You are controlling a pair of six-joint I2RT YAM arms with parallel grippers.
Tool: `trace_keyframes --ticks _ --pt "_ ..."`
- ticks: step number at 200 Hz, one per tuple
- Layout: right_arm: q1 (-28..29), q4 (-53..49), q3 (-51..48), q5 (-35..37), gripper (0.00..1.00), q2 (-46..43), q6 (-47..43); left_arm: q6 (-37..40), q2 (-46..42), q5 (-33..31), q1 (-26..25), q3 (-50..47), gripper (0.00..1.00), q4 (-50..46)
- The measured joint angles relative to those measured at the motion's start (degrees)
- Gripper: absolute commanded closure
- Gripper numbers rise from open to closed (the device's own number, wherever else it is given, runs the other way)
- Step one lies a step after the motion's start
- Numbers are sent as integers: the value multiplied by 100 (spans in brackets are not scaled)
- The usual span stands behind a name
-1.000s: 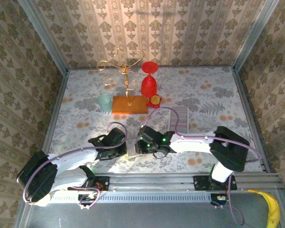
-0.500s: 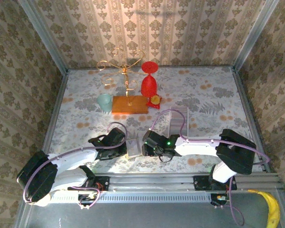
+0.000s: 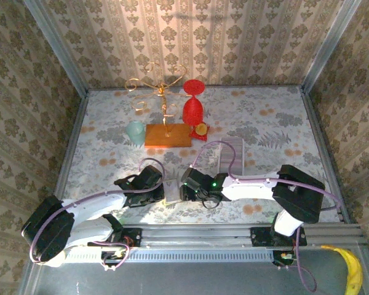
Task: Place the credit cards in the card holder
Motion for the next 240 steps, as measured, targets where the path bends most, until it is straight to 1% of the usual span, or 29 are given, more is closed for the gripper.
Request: trace_keyframes --ticks 49,142,204,240 --pt "2 461 83 -179 45 151 120 0 -22 2 0 -42 100 52" --pt "109 1237 81 -457 50 149 413 -2 -142 9 0 -184 100 221" --pt "160 1650 59 -614 53 175 667 -116 -684 -11 0 -575 100 511" --pt "168 1838 59 -702 57 326 761 -286 -1300 -101 -2 -737 100 267"
